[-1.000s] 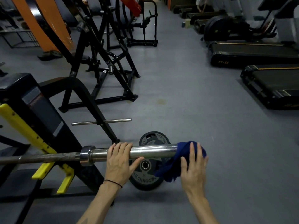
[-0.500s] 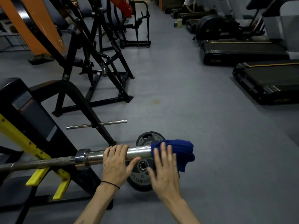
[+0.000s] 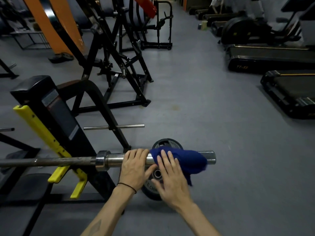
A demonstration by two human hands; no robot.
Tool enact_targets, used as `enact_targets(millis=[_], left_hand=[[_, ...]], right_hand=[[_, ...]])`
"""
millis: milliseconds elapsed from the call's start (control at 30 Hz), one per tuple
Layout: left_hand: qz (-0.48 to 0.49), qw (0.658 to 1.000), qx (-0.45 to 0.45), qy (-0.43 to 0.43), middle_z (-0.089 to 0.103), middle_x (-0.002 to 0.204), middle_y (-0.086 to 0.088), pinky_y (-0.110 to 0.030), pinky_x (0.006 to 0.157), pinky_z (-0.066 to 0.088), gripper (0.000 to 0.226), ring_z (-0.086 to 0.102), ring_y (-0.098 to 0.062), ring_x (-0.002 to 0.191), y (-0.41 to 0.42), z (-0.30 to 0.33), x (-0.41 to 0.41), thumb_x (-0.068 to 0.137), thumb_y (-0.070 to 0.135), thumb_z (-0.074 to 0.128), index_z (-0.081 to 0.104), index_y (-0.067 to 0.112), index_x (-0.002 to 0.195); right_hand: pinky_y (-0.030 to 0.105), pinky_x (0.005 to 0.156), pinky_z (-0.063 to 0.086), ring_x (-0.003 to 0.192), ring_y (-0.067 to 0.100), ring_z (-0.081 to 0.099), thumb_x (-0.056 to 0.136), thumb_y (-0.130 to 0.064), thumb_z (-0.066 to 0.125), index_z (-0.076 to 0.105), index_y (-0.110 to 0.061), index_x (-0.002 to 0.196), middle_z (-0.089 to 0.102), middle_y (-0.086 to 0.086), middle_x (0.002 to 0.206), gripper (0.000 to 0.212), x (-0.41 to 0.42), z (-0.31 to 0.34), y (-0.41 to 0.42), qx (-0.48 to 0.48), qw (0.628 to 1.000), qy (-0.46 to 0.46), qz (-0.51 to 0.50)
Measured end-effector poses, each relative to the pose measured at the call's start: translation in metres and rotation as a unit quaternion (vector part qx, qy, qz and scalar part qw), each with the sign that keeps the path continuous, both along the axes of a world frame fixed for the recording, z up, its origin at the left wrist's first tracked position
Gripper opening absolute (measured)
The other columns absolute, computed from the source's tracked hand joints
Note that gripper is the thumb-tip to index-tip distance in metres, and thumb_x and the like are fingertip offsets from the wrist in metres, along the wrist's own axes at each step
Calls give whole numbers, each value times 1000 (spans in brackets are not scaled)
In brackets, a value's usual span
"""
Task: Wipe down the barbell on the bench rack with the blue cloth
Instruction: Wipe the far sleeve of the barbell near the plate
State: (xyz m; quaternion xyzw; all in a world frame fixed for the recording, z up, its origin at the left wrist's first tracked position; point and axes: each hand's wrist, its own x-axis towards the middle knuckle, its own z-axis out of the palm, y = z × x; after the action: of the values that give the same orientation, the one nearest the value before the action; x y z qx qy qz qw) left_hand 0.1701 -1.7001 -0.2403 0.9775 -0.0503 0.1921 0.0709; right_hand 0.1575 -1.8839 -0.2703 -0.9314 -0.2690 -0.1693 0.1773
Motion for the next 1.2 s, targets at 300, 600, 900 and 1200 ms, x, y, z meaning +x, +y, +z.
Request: enact_targets(millis=[300,600,900,1200], left_hand=[[-53,996,63,31,64,91,4,-34,73,52,58,62,-18,79,13,8,18,56,48,88,63,22,102],[-63,987,61,137,67,95,5,-33,77,52,49,66,-18,83,19,26,32,70,56,75,59,24,104],[-68,972,107,198,71,106,3,-33,82,52,49,69,-22,94,20,41,42,84,61,57,56,25,118],[-91,967,99,214,71,109,0,-37,80,54,58,68,-27,93,25,42,43,79,66,60,56,22,117]], right_hand=[[46,130,5,158,31,17,108,-53,29,36,-4,157,30,14,167,70,14,13,-16,152,961,35,-227],[48,126,19,156,28,27,110,-48,29,41,-12,158,28,5,169,61,18,7,-35,46,994,-16,-93],[41,128,7,160,20,12,108,-56,33,23,-14,164,17,2,173,72,-9,10,51,36,998,39,-29],[44,130,0,160,26,11,108,-57,26,33,-4,159,26,11,169,73,2,14,39,170,955,57,-235]])
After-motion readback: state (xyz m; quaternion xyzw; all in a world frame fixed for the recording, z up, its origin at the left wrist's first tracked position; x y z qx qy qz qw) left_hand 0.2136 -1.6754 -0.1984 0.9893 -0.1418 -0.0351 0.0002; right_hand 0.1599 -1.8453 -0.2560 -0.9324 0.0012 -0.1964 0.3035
